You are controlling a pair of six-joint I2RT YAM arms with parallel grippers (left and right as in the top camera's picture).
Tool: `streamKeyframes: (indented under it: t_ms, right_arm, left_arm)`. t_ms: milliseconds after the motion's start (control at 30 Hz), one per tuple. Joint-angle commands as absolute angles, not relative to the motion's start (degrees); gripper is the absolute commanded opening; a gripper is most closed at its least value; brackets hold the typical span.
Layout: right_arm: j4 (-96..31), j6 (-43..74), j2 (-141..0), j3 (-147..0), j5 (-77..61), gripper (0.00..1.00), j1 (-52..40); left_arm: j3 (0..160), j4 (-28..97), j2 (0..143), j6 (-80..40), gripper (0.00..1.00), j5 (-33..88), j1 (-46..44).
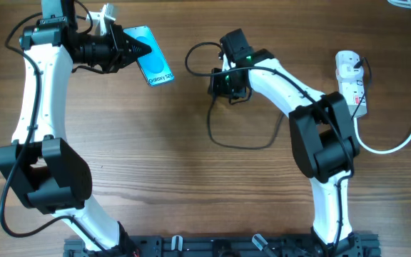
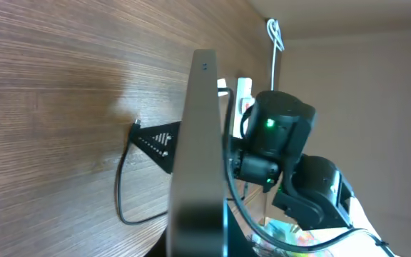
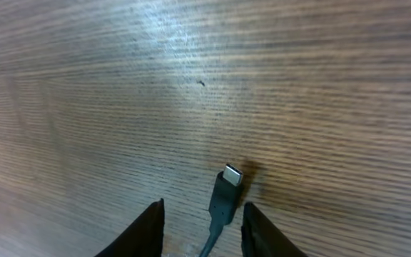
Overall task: Plug charger to phone and switch on socket
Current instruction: 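Release the phone with the right gripper and move it over the cable plug, then lower the right gripper and pinch the black USB-C plug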
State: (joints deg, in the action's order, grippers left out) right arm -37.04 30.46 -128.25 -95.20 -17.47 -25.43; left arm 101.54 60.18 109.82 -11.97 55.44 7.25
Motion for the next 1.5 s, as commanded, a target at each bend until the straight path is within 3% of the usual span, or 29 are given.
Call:
streamKeyframes:
  t_ms: [0,200,300,367,567,700,867,1100,1467]
  right_arm:
    - [-36.42,33.19,-130.82,-94.96,-16.08,0.34,-26.17]
    - [-35.55,34.89,-132.75,-94.80,-12.82,0.29,-26.52]
    - [-35.55,34.83,-132.79,-94.76,-11.55,0.19,-26.63]
    - [-35.62,34.46,-132.79,-94.76,-11.40,0.04,-26.61]
    - [-40.58,28.03,-129.69,-96.77,-8.40,0.04,-26.61]
    - [-50.15,20.91,-129.10,-101.10,-1.52,0.05,-26.98]
    - [-52.12,18.37,-129.12,-101.23,10.20,0.04,-29.80]
    - [-54.59,21.21,-130.23,-100.77,4.29,0.04,-30.85]
    - [-60.12,21.78,-130.32,-100.77,2.44,0.14,-30.89]
  left_arm:
    - [102.32,59.94,109.21,-12.49,0.04,57.63,7.64]
    - [102.32,59.96,109.21,-12.49,0.04,57.63,7.62]
    - [102.32,59.96,109.21,-12.49,0.04,57.63,7.64]
    - [102.32,59.94,109.21,-12.49,0.04,57.63,7.62]
    - [102.32,59.96,109.21,-12.49,0.04,57.63,7.62]
    - [102.32,59.99,109.21,-12.49,0.04,57.63,7.62]
    - [102.32,59.96,109.21,-12.47,0.04,57.63,7.62]
    - [102.32,59.94,109.21,-12.43,0.04,57.36,7.62]
    - [102.32,59.96,109.21,-12.45,0.04,57.39,7.51]
